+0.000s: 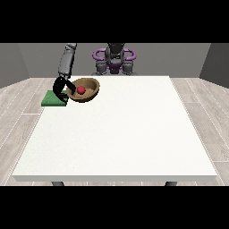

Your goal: Pick the cup and pour the ball into the bowl, then pick the bowl and place it on the pad

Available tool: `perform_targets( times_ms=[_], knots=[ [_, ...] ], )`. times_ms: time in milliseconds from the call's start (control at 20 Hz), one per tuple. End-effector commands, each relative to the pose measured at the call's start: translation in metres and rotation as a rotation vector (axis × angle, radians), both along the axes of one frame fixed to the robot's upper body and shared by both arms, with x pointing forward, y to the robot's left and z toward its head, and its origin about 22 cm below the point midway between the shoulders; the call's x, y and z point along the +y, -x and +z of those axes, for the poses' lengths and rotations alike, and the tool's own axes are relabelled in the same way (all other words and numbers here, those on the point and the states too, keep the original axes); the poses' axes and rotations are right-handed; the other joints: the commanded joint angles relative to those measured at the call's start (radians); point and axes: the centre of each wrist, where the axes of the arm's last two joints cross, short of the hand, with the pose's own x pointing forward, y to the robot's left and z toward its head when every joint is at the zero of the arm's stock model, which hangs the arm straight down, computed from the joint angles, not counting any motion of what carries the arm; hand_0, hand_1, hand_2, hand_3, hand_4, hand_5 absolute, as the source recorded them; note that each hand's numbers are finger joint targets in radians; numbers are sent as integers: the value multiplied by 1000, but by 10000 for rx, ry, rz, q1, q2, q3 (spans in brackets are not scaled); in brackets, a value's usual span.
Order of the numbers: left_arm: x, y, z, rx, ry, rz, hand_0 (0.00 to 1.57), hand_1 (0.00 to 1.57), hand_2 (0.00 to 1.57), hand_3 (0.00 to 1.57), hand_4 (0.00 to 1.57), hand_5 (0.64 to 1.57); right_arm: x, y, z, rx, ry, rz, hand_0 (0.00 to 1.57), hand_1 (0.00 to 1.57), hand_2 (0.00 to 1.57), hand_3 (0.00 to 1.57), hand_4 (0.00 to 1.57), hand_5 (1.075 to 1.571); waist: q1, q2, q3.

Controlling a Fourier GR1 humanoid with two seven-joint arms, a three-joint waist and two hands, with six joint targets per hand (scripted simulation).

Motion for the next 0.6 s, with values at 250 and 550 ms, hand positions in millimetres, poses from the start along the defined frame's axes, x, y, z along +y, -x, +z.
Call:
perform_targets(
  times_ms=[250, 550],
  knots=[
    [53, 21, -49, 599, 18, 956, 0, 0, 0, 0, 1203, 1540, -62, -21, 99, 1486, 1498, -85, 1571, 1571, 1571, 724, 1050, 1563, -1041, -429, 64],
    [49, 22, -51, 737, -24, 1214, 0, 0, 0, 0, 1205, 1545, -97, -13, 135, 1340, 1016, -99, 1571, 1571, 1571, 671, 1067, 1566, -1259, -630, 81]
  ],
)
